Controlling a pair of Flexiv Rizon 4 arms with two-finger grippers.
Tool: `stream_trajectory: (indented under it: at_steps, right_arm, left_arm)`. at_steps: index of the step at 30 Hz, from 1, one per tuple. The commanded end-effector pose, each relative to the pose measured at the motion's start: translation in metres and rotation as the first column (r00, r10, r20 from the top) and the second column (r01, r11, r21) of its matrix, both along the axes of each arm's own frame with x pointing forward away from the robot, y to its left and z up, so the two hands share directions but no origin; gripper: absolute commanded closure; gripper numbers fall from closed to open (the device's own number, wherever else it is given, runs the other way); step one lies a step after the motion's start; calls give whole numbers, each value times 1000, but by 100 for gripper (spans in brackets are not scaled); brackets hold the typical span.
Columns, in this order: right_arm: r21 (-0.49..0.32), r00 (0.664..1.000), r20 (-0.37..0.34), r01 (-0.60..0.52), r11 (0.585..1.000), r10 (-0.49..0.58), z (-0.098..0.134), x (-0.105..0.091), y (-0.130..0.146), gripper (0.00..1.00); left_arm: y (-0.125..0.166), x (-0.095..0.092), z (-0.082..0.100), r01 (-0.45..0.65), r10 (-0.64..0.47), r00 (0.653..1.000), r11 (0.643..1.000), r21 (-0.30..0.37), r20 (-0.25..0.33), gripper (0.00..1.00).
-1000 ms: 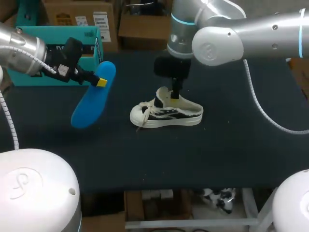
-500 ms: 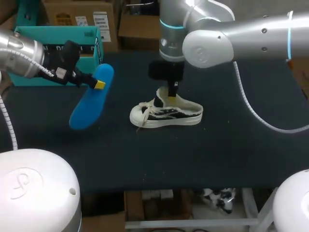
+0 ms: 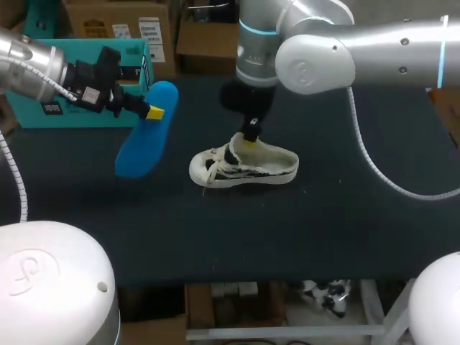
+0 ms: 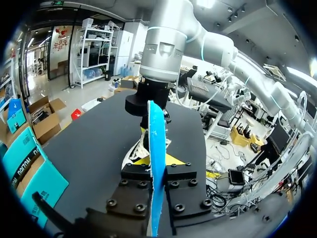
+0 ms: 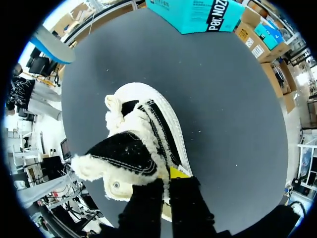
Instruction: Open the shoe tongue, take the insole out of the shoe, put the insole back into the shoe, and pack the shoe into the shoebox
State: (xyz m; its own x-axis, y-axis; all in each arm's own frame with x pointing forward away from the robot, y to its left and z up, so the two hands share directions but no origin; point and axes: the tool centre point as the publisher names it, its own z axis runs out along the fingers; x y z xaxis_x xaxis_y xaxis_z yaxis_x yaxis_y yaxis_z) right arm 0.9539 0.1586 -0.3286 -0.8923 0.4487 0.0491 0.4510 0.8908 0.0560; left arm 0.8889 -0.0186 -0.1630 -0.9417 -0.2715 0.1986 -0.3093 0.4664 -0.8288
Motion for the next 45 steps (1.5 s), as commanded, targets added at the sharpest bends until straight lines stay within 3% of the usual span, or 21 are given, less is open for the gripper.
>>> stream_trajectory:
  at_steps: [1,7,14,28,38,45]
  right_arm:
    - [56,995,11,96,994,-97,10,-16,-8,100]
    - [126,962,2,270,955,-272,14,-33,-4,100]
    - [207,895,-2,438,875,-447,13,-49,4,100]
    - [276,819,-37,559,782,-573,-5,-43,-17,100]
    - [281,768,-61,626,727,-638,-6,-44,-35,100]
    - [298,759,-72,635,712,-647,-11,-43,-42,100]
  left_arm:
    - [-8,14,15,89,-89,996,996,-16,-18,100]
    - [-25,27,27,181,-181,983,983,-29,-10,100]
    - [-43,46,36,285,-286,958,957,-48,-7,100]
    - [-53,77,25,326,-329,944,943,-69,-32,100]
    - [-64,84,24,336,-339,940,939,-76,-43,100]
    - [-71,81,23,347,-351,935,935,-77,-46,100]
